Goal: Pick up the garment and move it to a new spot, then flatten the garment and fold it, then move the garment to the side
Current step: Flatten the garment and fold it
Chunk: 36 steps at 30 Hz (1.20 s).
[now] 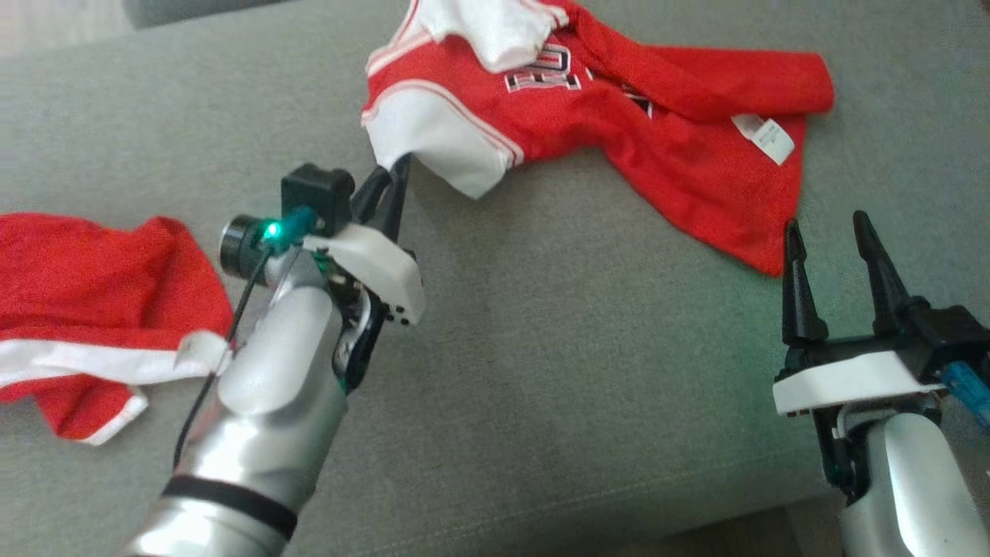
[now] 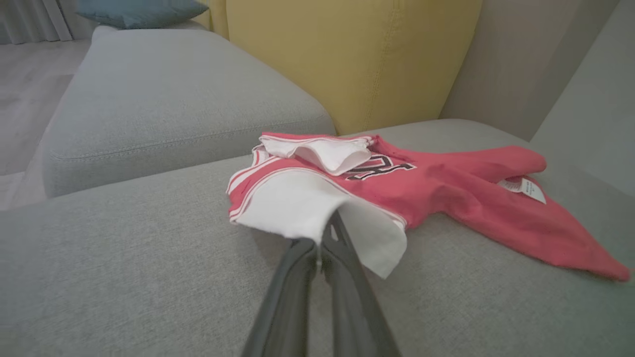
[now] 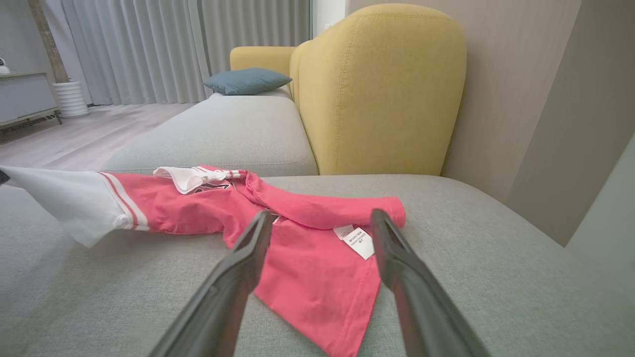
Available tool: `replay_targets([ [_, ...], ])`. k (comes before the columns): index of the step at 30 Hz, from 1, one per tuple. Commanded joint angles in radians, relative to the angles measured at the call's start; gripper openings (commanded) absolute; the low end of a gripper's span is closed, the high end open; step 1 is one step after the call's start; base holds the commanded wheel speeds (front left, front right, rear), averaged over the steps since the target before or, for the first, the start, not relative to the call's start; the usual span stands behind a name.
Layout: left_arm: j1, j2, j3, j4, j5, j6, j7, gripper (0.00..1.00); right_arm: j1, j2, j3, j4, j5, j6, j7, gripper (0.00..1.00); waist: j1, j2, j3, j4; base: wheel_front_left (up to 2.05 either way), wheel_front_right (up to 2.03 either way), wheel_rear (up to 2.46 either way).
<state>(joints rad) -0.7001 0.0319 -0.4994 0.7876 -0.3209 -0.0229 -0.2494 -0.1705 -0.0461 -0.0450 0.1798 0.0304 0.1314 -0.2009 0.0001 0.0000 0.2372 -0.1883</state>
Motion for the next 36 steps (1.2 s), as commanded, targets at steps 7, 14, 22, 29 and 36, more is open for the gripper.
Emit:
replay_targets([
  [7,0.111,0.04,0.076,-0.209,0.021,0.025,-0.012,0.0,0.033,-0.004,-0.008,0.009,-0.02,-0.001,0.027,1.0,-0.0001,0.0,-0.08,0.07,0.0,0.0,0.0],
  [14,0.221,0.055,0.091,-0.29,0.033,0.04,-0.012,0.0,0.058,-0.004,-0.07,0.078,0.005,-0.001,0.074,1.0,-0.0001,0.0,-0.098,0.098,0.0,0.0,0.0],
  [22,0.274,0.052,0.081,-0.335,0.046,0.047,-0.012,0.0,-0.004,-0.004,-0.171,0.236,0.114,-0.001,0.121,1.0,-0.0001,0.0,-0.083,0.129,0.0,0.0,0.0],
  [29,0.281,0.047,0.072,-0.349,0.056,0.047,-0.012,0.0,-0.117,-0.004,-0.18,0.448,0.271,-0.001,0.111,1.0,-0.0001,0.0,-0.059,0.155,0.0,0.0,0.0],
  [36,0.276,0.042,0.07,-0.349,0.058,0.047,-0.012,0.0,-0.214,-0.004,-0.166,0.627,0.339,-0.001,0.041,1.0,-0.0001,0.0,-0.041,0.168,0.0,0.0,0.0],
])
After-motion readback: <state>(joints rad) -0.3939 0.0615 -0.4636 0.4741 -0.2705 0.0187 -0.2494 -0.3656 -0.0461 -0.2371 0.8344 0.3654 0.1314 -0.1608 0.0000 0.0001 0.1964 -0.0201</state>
